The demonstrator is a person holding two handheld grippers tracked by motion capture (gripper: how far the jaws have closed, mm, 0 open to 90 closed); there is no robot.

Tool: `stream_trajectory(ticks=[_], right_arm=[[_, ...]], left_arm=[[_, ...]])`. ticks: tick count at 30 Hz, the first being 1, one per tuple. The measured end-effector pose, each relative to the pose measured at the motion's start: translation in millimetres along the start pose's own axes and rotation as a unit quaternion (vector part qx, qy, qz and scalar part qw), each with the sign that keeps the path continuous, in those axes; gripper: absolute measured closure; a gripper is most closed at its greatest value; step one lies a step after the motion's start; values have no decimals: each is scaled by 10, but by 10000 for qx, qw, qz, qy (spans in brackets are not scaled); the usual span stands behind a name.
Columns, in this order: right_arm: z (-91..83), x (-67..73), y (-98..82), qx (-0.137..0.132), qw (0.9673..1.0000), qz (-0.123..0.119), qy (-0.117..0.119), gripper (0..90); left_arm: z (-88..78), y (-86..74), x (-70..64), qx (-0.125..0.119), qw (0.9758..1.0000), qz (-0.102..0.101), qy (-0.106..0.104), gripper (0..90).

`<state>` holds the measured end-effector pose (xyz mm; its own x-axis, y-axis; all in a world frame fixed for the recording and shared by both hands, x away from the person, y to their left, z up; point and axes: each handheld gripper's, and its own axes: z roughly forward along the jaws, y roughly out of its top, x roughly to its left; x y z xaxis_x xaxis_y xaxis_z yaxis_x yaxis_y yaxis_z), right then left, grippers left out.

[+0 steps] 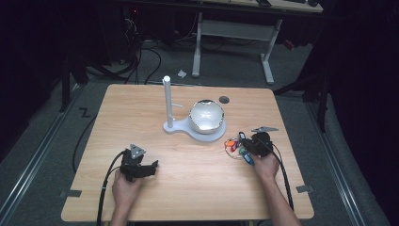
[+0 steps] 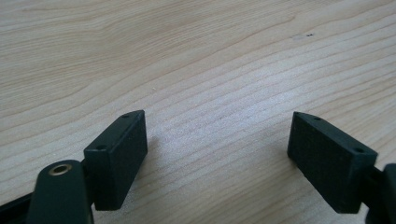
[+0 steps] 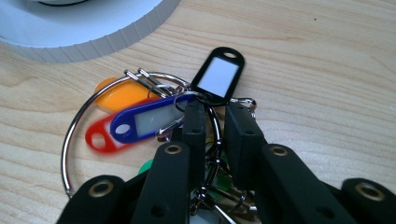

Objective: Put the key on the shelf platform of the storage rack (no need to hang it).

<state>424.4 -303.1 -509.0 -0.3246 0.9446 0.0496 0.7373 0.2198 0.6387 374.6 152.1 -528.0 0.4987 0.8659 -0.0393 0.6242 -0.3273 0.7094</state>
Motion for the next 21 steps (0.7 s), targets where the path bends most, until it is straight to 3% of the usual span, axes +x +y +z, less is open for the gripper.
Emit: stream_trajectory(ticks=[9,21], right_arm=[[-50,10,7,-174,9997,-157,-14,832],[-339,-19,78,-677,9975,-203,93,840]], left_arm=[[0,0,0,-1,10000,0,-1,205],[0,0,1,0,10000,0,-1,205]])
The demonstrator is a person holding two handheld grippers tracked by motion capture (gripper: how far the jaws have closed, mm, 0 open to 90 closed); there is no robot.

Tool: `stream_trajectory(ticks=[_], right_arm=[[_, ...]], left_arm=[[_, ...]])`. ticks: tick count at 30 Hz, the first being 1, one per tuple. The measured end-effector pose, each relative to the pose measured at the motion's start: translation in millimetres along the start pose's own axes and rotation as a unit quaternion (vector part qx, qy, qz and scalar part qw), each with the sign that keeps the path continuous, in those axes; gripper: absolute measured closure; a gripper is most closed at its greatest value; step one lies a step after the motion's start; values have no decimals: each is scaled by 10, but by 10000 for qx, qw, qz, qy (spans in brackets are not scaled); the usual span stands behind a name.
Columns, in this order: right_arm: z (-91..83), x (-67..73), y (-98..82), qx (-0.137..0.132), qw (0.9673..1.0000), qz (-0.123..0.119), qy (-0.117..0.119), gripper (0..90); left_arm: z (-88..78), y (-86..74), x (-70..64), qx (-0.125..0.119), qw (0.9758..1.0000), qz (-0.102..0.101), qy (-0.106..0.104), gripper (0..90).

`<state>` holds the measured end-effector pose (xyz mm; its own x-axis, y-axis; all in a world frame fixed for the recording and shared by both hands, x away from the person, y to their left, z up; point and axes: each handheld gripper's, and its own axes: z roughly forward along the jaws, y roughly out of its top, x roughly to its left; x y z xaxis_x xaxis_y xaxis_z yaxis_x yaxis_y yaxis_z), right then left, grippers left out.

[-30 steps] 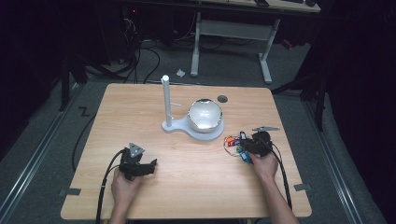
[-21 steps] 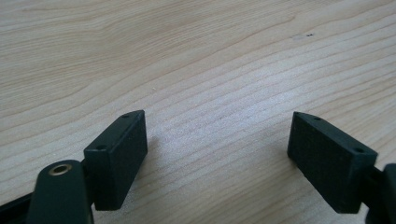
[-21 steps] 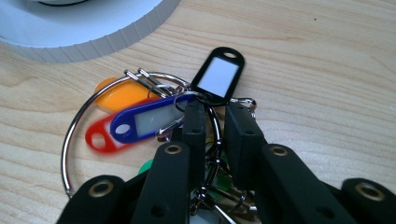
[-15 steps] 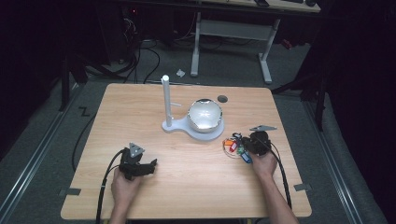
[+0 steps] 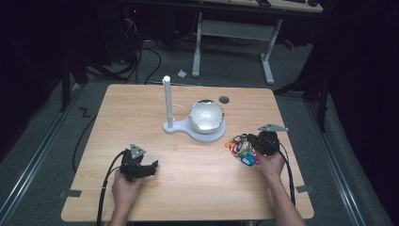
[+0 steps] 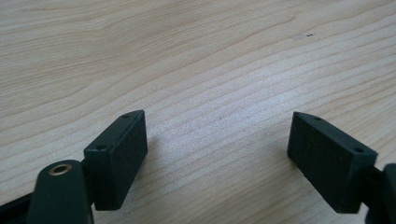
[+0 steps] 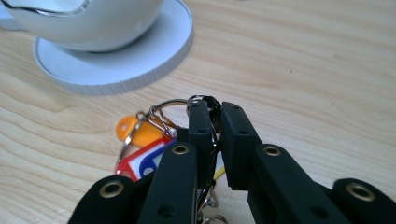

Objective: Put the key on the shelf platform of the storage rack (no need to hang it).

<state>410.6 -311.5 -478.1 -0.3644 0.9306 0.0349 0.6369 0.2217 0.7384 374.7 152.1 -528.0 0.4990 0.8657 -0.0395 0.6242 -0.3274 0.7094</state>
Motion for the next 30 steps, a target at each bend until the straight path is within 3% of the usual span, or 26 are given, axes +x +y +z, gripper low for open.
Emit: stream_trajectory(ticks=[11,21,26,30], right_arm=[[-263,76,200,-338,9988,-346,74,851],[-464,27,324,-533,9980,-312,156,851],[-552,39,392,-578,9970,-476,177,851],[-628,37,450,-715,9961,-443,278,851]], left_arm=[[0,0,0,0,10000,1,0,206],[0,0,-2,1,10000,4,1,205],[0,0,-2,2,10000,5,2,205],[0,0,-1,1,10000,9,3,205]])
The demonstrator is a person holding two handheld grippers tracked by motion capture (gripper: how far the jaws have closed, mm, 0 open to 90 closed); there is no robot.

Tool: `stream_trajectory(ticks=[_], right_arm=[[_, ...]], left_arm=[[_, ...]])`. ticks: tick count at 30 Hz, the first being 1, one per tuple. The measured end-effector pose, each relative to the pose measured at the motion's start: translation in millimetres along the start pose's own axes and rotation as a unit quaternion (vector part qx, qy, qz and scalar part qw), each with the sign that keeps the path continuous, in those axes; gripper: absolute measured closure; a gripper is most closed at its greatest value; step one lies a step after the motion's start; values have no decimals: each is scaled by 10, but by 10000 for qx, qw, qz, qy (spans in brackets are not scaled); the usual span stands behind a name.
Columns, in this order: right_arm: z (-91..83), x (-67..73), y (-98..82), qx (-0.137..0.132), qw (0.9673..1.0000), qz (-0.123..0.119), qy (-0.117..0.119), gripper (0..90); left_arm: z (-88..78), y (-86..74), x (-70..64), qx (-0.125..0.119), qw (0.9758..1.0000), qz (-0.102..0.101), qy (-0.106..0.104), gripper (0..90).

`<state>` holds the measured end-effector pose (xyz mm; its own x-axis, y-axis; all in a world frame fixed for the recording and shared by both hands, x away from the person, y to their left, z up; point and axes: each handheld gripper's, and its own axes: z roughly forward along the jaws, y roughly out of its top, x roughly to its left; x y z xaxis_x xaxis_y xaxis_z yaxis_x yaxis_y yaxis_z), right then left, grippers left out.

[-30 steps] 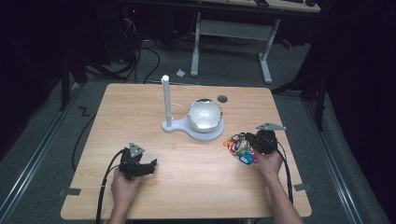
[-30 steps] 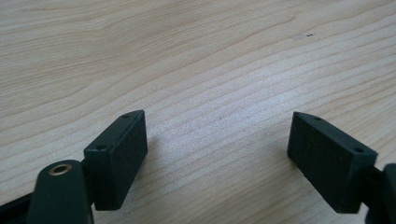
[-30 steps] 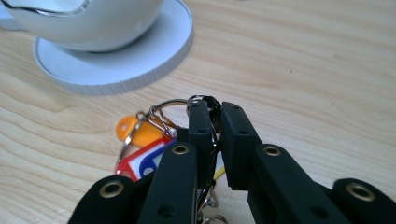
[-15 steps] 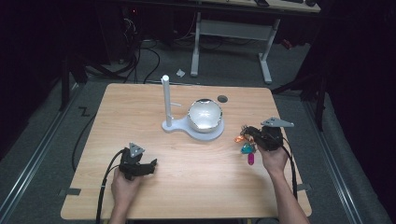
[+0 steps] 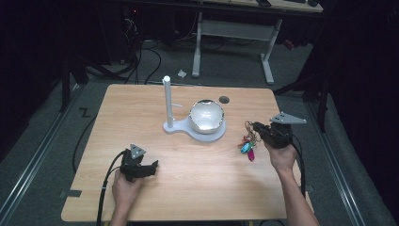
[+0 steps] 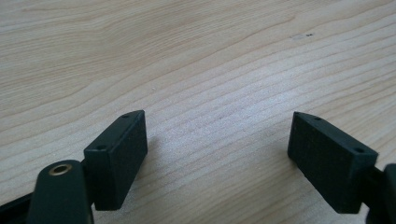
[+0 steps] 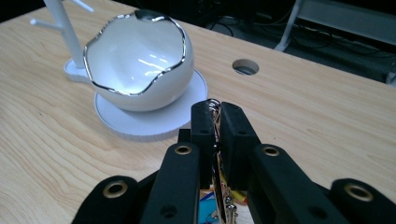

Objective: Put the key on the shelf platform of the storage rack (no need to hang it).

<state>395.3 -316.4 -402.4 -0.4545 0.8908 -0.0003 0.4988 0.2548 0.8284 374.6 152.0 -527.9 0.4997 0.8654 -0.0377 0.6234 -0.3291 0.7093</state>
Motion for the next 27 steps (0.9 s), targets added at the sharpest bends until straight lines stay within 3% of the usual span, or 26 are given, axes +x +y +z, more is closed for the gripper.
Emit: stream_trajectory(ticks=[11,27], right_arm=[[-168,33,245,-269,9993,-133,230,851],[-239,97,532,-379,9974,-337,504,850]], left_arm=[[1,0,-1,-8,10000,-3,8,205],[1,-1,0,-6,10000,-2,9,205]])
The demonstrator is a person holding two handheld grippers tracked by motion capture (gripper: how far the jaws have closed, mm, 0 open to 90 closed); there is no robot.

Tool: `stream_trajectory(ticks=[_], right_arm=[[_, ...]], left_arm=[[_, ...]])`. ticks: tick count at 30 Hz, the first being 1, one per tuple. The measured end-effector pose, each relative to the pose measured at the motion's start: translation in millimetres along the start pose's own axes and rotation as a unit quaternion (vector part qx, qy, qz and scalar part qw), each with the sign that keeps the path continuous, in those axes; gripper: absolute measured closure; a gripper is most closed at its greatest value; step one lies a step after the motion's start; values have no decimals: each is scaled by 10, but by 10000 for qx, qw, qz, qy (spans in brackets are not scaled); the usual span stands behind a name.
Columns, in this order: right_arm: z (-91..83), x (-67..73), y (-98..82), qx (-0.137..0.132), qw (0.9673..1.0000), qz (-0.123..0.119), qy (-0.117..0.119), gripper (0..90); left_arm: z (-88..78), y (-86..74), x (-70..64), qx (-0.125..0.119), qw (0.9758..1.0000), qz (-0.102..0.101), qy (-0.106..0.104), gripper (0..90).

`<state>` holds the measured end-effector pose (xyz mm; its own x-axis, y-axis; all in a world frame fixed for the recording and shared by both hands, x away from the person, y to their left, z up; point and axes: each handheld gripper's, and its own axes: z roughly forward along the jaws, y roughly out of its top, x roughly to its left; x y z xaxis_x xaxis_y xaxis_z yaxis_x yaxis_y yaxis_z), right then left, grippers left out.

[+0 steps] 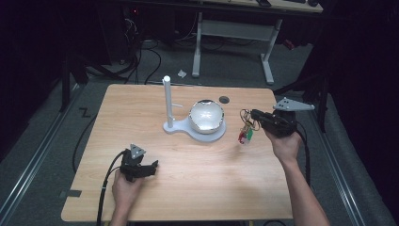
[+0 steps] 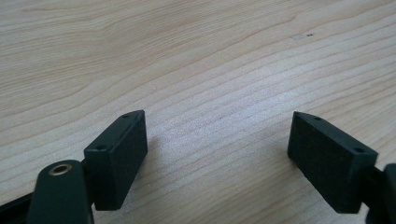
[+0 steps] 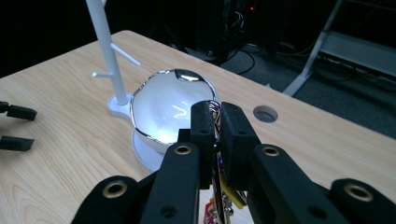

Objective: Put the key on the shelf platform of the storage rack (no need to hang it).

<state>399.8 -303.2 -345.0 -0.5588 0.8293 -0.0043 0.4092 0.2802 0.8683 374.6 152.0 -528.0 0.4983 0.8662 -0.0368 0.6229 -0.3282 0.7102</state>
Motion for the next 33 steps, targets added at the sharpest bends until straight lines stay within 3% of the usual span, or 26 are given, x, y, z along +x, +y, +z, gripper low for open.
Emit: stream_trajectory(ticks=[8,11,23,29,33], right_arm=[[8,60,176,-110,9997,-98,204,850],[29,100,234,-82,9994,-236,225,850],[61,178,515,-227,9984,-316,417,850],[159,188,631,-280,9978,-260,551,851],[214,231,713,-277,9973,-351,587,850]], left_arm=[[0,0,0,0,10000,-1,1,205],[0,0,0,2,10000,1,1,205],[-1,0,1,8,10000,1,-8,205],[-1,0,0,2,10000,-6,-8,205],[-1,0,1,5,10000,-5,-9,204]])
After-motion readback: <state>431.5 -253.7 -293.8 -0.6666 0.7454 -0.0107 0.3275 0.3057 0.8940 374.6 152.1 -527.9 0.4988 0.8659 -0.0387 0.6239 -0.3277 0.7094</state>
